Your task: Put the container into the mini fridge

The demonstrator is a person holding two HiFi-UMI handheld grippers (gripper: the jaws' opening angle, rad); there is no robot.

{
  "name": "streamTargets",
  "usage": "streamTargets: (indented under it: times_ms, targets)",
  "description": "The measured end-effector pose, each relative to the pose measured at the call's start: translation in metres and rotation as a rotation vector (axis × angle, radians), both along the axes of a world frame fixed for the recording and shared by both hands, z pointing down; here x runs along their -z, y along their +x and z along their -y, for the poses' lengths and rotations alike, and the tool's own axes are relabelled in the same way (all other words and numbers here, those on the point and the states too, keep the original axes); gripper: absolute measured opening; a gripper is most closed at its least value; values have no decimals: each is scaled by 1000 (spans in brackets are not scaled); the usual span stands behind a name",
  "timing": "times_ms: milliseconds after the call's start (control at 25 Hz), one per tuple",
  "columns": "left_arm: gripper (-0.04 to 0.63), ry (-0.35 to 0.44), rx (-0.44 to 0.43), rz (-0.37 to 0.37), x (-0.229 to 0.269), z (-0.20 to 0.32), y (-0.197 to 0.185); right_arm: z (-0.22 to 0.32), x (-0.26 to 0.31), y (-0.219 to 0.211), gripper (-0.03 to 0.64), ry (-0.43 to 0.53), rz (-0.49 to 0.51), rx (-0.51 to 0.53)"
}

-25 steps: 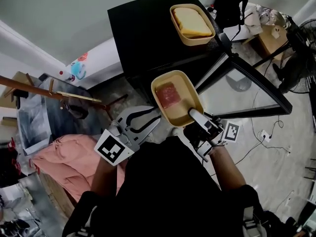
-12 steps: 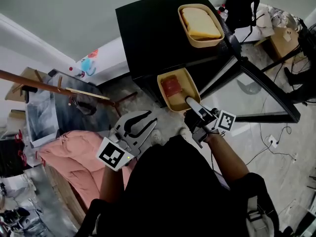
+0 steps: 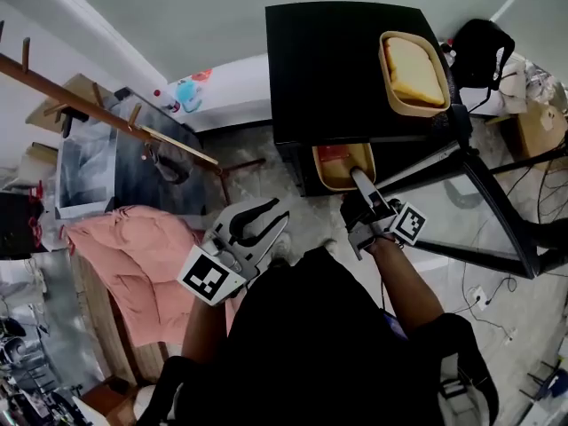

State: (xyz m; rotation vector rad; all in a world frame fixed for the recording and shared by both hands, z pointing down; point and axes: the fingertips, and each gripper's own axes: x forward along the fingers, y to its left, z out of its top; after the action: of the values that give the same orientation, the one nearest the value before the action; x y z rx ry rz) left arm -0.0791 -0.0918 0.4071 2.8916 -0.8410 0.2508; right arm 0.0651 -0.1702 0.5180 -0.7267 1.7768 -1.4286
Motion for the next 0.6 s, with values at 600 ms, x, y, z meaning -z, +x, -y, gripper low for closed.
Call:
streamTargets:
  times_ms: [600]
  targets:
    - [103,-42,91,-17,-4,7,-15,43,-20,-18,219,-68,32,6]
